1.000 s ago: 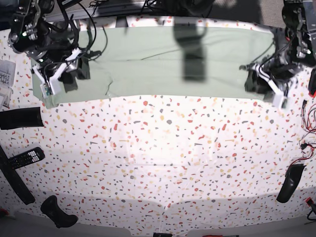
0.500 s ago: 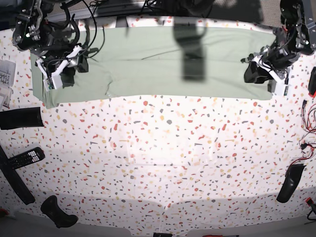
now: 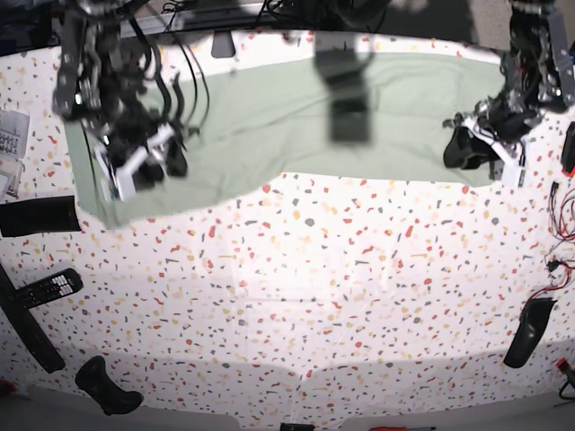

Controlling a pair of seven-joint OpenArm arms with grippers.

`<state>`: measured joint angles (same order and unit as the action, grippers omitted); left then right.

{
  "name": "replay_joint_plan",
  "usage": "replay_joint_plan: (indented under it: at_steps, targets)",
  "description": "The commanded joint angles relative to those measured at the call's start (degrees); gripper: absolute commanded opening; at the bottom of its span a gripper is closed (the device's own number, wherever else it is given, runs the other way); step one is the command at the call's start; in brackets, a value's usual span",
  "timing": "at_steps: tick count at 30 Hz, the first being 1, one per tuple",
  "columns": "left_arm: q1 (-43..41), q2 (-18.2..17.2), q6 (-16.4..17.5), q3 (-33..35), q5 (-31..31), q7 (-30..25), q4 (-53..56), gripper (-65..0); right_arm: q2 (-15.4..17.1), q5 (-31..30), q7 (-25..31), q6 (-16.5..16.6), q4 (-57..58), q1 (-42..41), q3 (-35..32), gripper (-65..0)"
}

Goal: Fold the T-shirt properly
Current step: 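Release the folded edge and regrasp the shirt with both grippers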

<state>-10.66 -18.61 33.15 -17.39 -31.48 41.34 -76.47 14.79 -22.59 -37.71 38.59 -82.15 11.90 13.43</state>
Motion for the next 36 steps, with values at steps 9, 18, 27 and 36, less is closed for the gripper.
replay_joint_plan:
  at_steps: [9,18,27,36]
  targets:
    - [11.7,-0.8,-4.4,0.2,15.0,3.9,15.1,-46.1,0.1,2.9,-5.4,0.0,2.7,-2.4,-0.3,-39.0]
    - [19.5,-3.4,-3.7,0.2,7.3,2.7,15.5,-49.0,0.0,-0.7,-7.2,0.0,2.7,-2.4,-0.3,-39.0]
    - [16.4,-11.8,-4.0,0.2,-0.4,8.2,-17.9,-49.1,0.0,-0.3,-7.6,0.0,2.7,-2.4,-0.3,-39.0]
    - [-4.6,-8.2,-4.1,0.2,3.0,6.3,-30.4,-51.7,0.0,-0.3,-7.7,0.0,2.7,-2.4,-0.3,-39.0]
